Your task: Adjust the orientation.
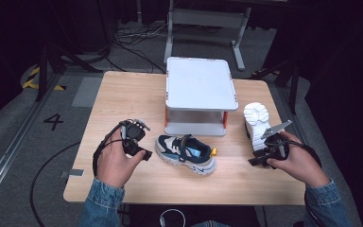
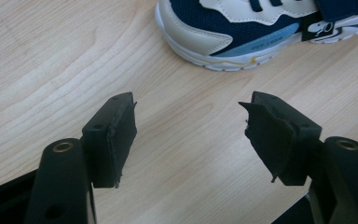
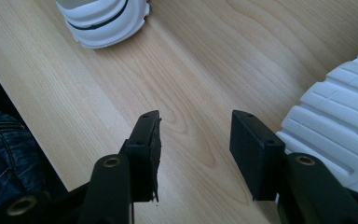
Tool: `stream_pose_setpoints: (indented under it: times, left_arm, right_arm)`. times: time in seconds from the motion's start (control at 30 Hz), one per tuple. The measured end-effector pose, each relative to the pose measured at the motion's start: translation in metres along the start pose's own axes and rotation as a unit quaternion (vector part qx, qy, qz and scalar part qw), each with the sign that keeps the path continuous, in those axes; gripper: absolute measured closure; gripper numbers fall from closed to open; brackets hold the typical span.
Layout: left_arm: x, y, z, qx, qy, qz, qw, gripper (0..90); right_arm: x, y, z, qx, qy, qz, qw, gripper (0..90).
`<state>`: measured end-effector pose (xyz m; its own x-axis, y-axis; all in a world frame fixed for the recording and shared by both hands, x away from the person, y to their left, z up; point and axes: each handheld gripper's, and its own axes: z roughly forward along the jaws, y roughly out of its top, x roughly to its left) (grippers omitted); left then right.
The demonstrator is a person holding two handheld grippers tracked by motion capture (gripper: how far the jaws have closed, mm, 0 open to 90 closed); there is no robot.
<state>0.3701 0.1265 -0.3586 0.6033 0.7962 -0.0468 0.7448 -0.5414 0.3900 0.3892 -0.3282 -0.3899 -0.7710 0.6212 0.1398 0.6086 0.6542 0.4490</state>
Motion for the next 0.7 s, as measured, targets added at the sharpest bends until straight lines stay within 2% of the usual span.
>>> stream_pose_setpoints:
  times: [0.1,0.2,0.4,0.5,0.6,0.7]
  left_arm:
    - [-0.004,0.003,-0.001,0.001,0.009,0.008,0.9999,32.7]
    - [-0.007,0.005,-0.002,-0.004,0.008,0.012,0.9999,29.7]
    - [-0.022,0.017,-0.003,-0.006,-0.013,0.045,0.9989,29.8]
    - [-0.035,0.026,-0.004,-0.011,-0.022,0.080,0.9965,30.9]
    - [-0.047,0.033,-0.003,-0.009,-0.035,0.099,0.9945,31.6]
    - [-0.056,0.041,-0.002,-0.017,-0.036,0.115,0.9926,31.6]
  right_arm:
    - [0.000,-0.002,0.000,0.003,0.000,0.002,1.0000,54.1]
    - [0.000,-0.003,-0.002,0.000,-0.001,0.004,1.0000,54.1]
    - [0.000,-0.006,-0.003,0.002,-0.003,0.007,1.0000,54.0]
    - [0.001,-0.008,-0.004,0.004,-0.006,0.008,0.9999,53.9]
    - [0.003,-0.009,-0.006,0.000,-0.008,0.009,0.9999,53.9]
    - [0.003,-0.012,-0.007,0.001,-0.010,0.012,0.9999,53.8]
